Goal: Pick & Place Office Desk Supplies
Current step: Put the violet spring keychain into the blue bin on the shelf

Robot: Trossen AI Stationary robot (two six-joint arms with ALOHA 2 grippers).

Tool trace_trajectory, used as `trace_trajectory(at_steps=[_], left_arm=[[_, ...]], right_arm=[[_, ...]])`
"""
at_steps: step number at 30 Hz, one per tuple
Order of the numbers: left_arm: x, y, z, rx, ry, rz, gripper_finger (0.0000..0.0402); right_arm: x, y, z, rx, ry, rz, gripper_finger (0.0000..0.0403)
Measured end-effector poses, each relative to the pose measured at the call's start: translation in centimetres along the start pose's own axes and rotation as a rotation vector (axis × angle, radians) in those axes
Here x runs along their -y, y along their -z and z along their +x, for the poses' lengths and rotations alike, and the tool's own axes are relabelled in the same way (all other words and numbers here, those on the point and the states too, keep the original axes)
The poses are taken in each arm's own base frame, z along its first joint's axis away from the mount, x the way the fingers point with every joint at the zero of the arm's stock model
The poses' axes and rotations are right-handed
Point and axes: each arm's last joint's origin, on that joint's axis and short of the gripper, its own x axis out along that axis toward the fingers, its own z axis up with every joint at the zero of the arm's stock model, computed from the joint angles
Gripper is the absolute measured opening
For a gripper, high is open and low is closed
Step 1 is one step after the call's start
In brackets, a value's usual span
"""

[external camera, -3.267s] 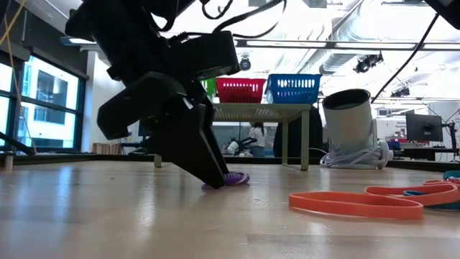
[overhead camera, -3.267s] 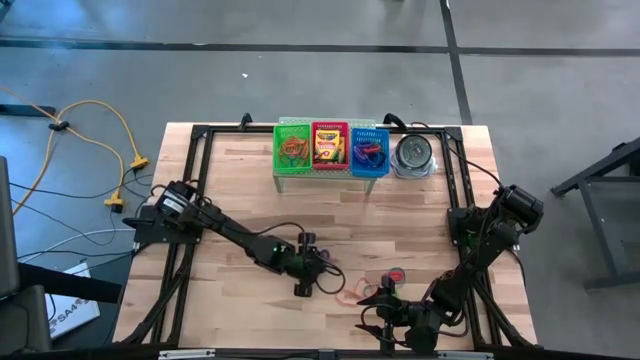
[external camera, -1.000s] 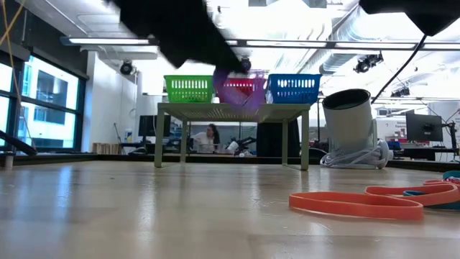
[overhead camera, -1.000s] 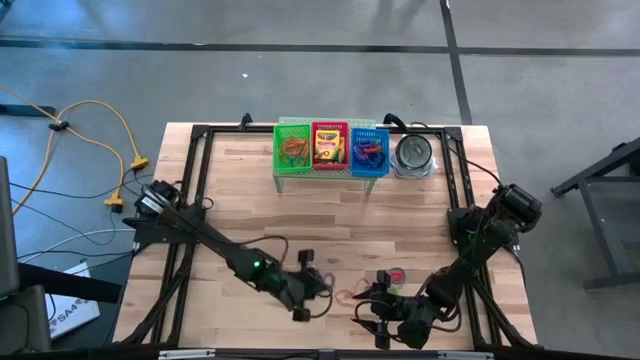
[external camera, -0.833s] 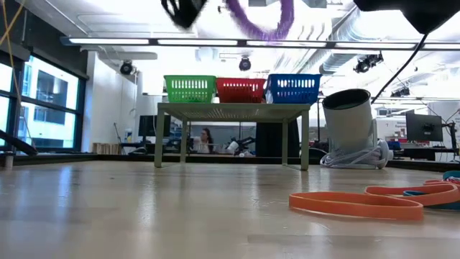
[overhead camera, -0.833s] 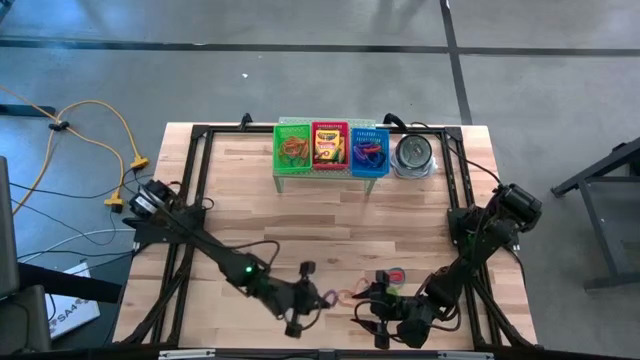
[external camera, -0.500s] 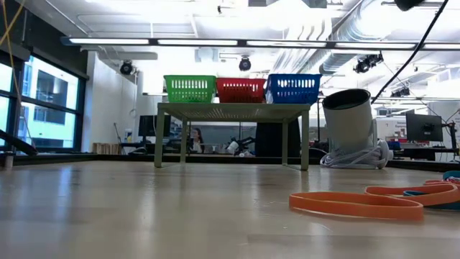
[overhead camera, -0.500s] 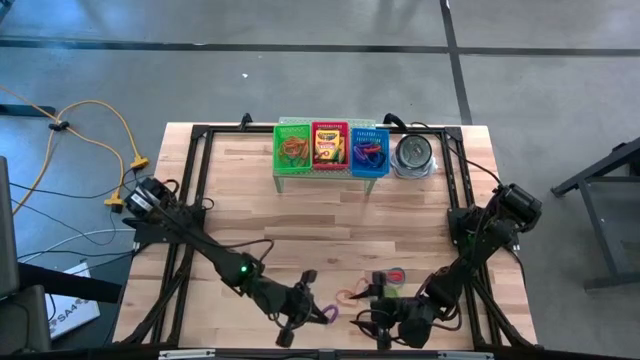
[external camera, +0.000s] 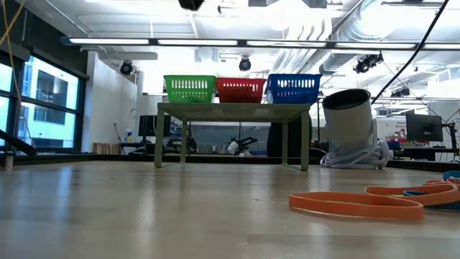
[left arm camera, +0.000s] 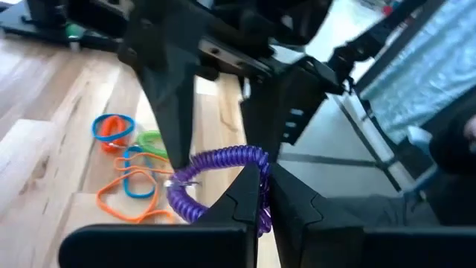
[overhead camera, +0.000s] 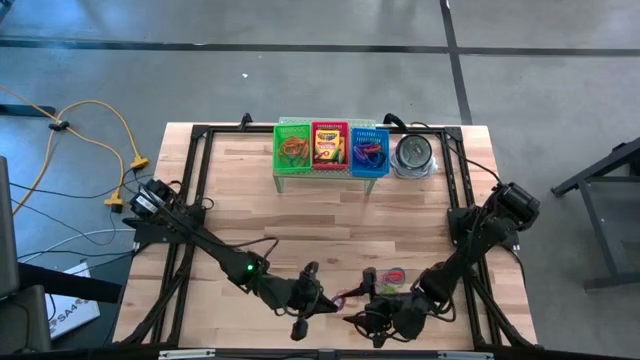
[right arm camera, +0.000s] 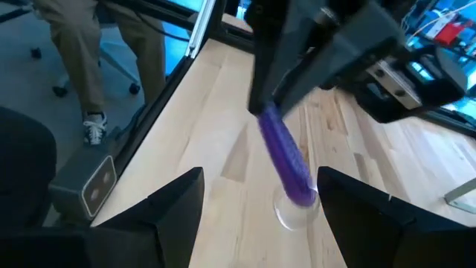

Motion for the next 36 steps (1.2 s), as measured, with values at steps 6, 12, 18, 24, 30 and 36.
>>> trace_trajectory(at_steps=[6,12,18,24,30,36], left_arm=[[-0.5,-0.2,0.2,0.017,-0.02,-0.055,0.0009],[-0.8,-0.3,0.3,0.016,-0.03,-0.041,0.0009],[-1.2,-0.2,0.4,-0.008,-0.041,-0.034,0.0009],[-1.3,0.5,0.8,-0.027,-0.043,-0.036,0.0009],[-1.3,0.5,1.1,-0.005,-0.033,-0.04,0.0009],[-1.4,0.3,1.1,0.012,-0.035,-0.047,0.0009]], right_arm=[[1.1,0.1,0.9,-0.02,-0.034,0.006,0.0252],[0.9,0.5,0.7,-0.052,-0.03,0.036,0.0252],[0.5,0.3,0.4,-0.033,-0.007,0.059,0.0252],[0.5,0.0,0.4,-0.004,-0.023,0.091,0.0252],[0.6,0.0,0.6,-0.015,-0.036,0.084,0.022],[0.9,0.2,0.9,-0.036,-0.081,0.079,0.0143]])
